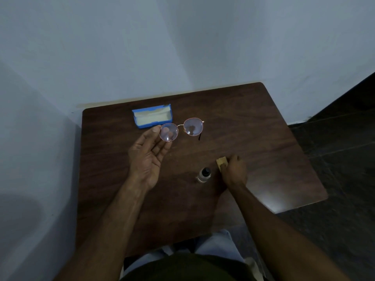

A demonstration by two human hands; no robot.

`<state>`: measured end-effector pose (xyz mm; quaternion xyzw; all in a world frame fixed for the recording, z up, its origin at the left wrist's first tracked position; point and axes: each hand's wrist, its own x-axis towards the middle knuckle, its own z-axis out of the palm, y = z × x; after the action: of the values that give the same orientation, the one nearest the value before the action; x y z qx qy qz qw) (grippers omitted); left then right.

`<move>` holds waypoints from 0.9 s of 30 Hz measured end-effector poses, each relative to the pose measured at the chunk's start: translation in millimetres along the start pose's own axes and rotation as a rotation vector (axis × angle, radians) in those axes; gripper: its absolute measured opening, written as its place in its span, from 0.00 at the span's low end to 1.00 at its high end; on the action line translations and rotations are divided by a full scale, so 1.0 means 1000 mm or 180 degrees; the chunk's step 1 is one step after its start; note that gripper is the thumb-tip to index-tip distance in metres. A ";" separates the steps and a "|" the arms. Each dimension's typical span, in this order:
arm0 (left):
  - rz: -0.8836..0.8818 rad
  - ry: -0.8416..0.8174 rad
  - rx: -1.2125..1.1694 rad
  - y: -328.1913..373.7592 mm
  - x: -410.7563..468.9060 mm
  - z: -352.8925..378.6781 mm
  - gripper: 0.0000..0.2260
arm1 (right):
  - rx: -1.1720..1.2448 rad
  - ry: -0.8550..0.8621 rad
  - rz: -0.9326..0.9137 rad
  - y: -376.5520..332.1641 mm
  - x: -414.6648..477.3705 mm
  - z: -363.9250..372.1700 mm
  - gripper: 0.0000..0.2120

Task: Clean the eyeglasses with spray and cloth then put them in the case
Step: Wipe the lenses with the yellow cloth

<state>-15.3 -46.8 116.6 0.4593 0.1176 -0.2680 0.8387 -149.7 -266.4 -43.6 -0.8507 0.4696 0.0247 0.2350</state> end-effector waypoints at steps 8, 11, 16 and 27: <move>0.0001 -0.0014 -0.0106 0.004 -0.003 -0.004 0.06 | 0.0702 -0.0172 0.0500 0.003 0.008 0.003 0.11; -0.0016 -0.0020 -0.0118 0.005 -0.002 -0.003 0.05 | 0.1919 -0.0165 0.0641 0.001 0.005 -0.004 0.06; -0.0032 -0.0051 -0.0132 0.007 0.000 -0.003 0.06 | 0.3597 -0.0467 0.0718 -0.029 -0.019 -0.044 0.05; 0.0061 -0.0030 -0.0160 0.013 -0.006 0.005 0.10 | 0.4705 -0.0871 -0.0188 -0.122 -0.088 -0.138 0.09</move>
<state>-13.2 -43.7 131.3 0.4379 0.1159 -0.2591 0.8530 -124.6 -201.2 147.8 -0.4730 0.3075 -0.1977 0.8017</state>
